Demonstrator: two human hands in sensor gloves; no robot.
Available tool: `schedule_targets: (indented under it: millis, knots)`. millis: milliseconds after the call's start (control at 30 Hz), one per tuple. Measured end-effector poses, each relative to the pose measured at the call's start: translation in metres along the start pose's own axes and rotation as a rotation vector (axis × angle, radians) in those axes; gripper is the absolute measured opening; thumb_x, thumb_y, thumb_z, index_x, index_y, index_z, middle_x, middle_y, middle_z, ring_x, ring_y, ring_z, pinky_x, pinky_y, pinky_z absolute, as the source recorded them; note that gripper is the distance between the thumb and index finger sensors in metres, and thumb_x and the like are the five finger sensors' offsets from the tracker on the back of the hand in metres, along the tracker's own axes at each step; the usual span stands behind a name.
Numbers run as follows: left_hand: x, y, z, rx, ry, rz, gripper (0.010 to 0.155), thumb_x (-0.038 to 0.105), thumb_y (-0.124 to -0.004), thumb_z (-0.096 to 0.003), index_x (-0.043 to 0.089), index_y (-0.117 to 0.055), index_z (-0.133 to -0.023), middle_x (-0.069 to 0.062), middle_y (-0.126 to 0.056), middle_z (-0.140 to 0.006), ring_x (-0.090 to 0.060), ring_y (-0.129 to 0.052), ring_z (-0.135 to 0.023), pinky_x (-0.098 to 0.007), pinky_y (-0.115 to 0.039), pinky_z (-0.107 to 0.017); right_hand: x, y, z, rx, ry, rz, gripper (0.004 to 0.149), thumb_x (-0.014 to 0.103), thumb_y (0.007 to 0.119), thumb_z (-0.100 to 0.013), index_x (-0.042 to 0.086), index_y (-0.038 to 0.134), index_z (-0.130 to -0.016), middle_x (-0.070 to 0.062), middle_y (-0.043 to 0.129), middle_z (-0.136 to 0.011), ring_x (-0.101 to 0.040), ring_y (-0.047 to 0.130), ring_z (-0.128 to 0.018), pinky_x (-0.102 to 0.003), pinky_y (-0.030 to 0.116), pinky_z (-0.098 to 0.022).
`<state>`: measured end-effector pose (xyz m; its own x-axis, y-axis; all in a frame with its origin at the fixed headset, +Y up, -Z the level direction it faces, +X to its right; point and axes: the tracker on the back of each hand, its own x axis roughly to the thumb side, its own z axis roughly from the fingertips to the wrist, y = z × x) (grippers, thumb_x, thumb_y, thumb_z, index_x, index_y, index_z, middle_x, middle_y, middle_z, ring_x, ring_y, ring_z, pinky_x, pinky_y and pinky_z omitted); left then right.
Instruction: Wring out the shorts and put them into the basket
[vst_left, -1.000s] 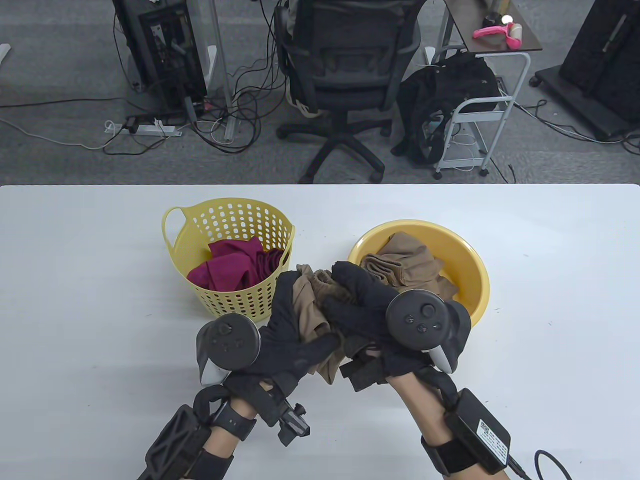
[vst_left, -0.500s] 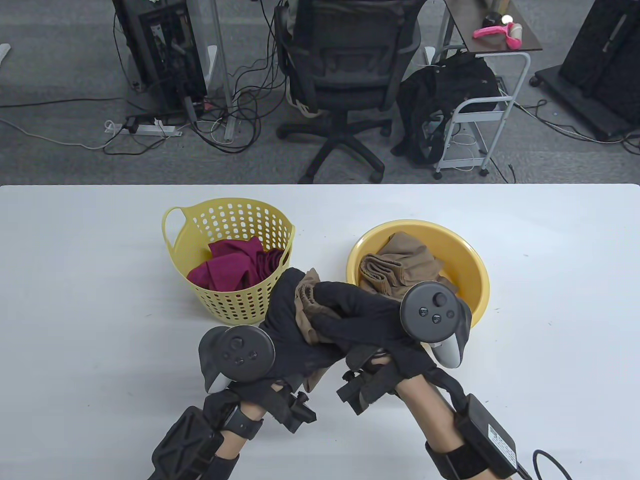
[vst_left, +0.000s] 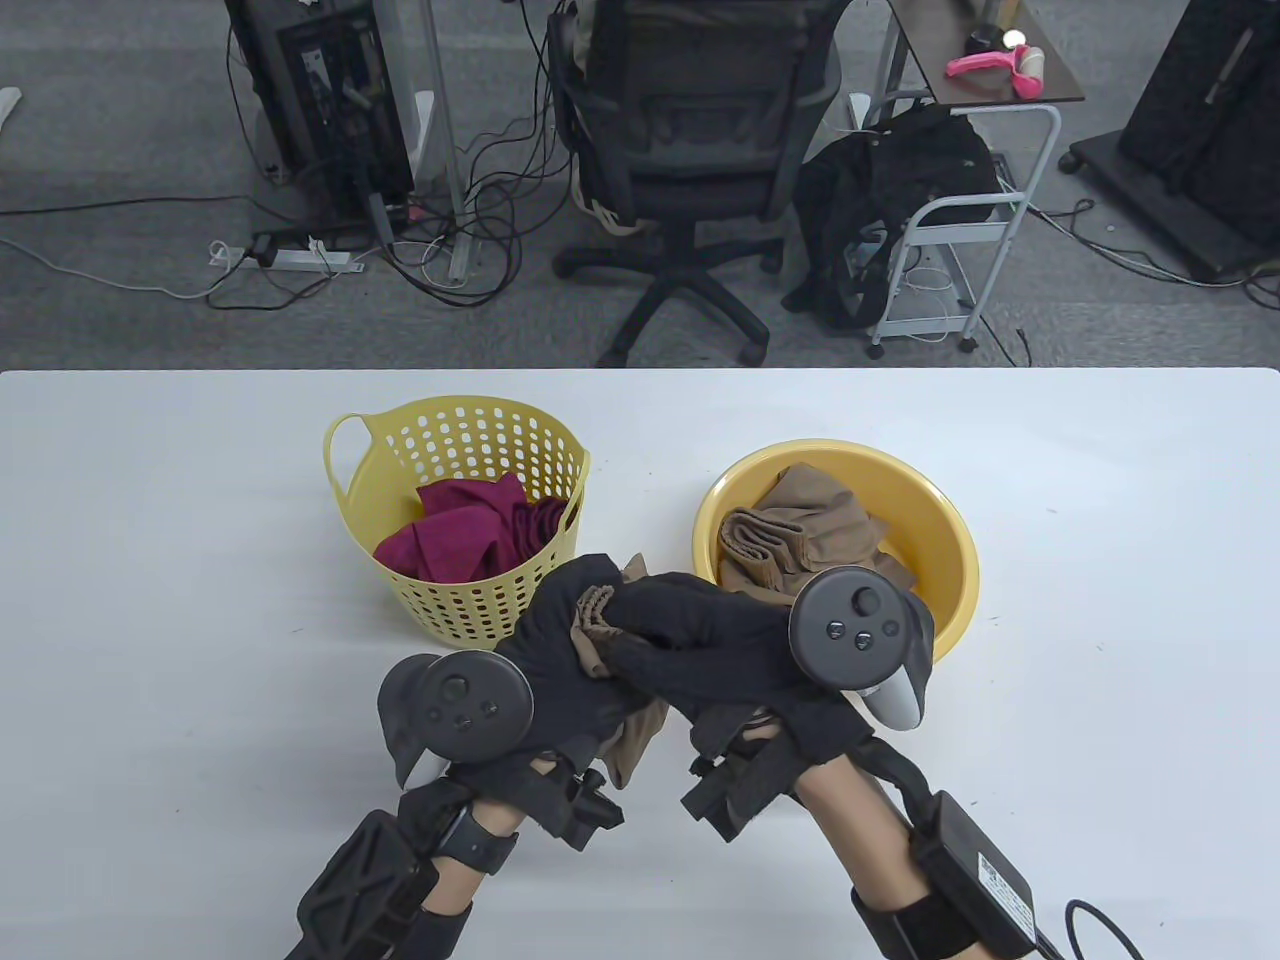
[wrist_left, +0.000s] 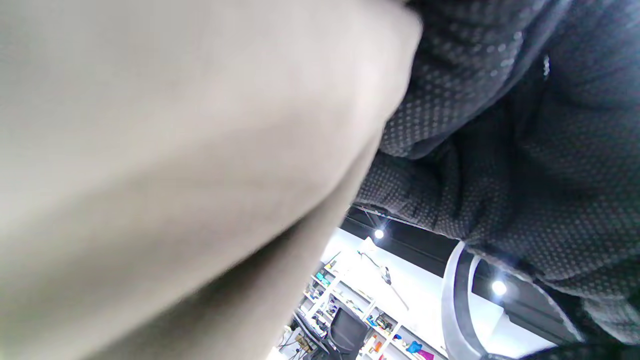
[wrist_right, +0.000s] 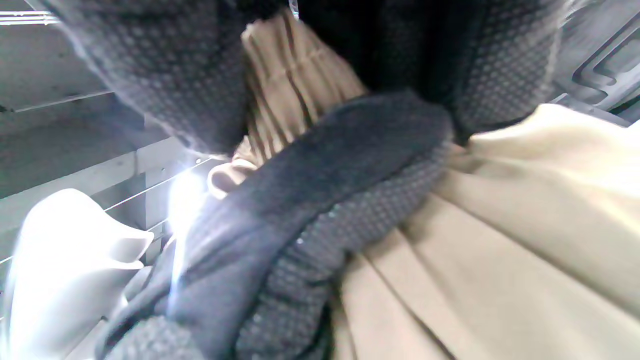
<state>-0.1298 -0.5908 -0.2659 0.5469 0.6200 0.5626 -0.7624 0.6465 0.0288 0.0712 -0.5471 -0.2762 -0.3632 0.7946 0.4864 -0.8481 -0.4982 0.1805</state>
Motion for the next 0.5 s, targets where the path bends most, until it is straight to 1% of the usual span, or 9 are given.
schedule_targets:
  millis: [133,267,400,500]
  knots:
    - [-0.003,0.005,0.000,0.013,0.013,0.035,0.083,0.040,-0.102,-0.0489,0.015,-0.045,-0.104,-0.025,-0.064,-0.106,-0.047,-0.086,-0.091,-0.069,-0.069,-0.060,-0.002,-0.004,0.003,-0.014,0.001,-0.036,0.055,0.047,0.091,-0.048,0.012,0.083,-0.089,-0.022,0.083,-0.089,-0.048,0.095,-0.068,-0.055,0.086,-0.050]
    - [-0.004,0.007,0.000,0.015,0.011,0.048,0.076,0.039,-0.100,-0.0506,0.017,-0.049,-0.102,-0.023,-0.067,-0.105,-0.045,-0.088,-0.090,-0.069,-0.070,-0.060,-0.005,-0.008,0.003,-0.023,0.017,-0.070,0.052,0.046,0.091,-0.049,0.014,0.084,-0.089,-0.020,0.086,-0.088,-0.047,0.096,-0.069,-0.056,0.085,-0.050]
    - [-0.005,0.009,0.001,0.019,0.019,0.079,0.069,0.038,-0.099,-0.0524,0.019,-0.053,-0.100,-0.021,-0.071,-0.103,-0.043,-0.090,-0.088,-0.068,-0.072,-0.060,-0.009,-0.014,0.004,-0.044,0.026,-0.088,0.053,0.047,0.090,-0.049,0.015,0.083,-0.090,-0.019,0.084,-0.091,-0.047,0.094,-0.072,-0.058,0.083,-0.051]
    - [-0.009,0.013,0.003,0.030,0.030,0.117,0.066,0.038,-0.098,-0.0527,0.021,-0.055,-0.099,-0.020,-0.072,-0.103,-0.042,-0.091,-0.088,-0.068,-0.072,-0.060,-0.014,-0.021,0.005,-0.062,0.041,-0.107,0.053,0.047,0.090,-0.049,0.014,0.083,-0.090,-0.019,0.083,-0.092,-0.049,0.091,-0.075,-0.060,0.082,-0.052]
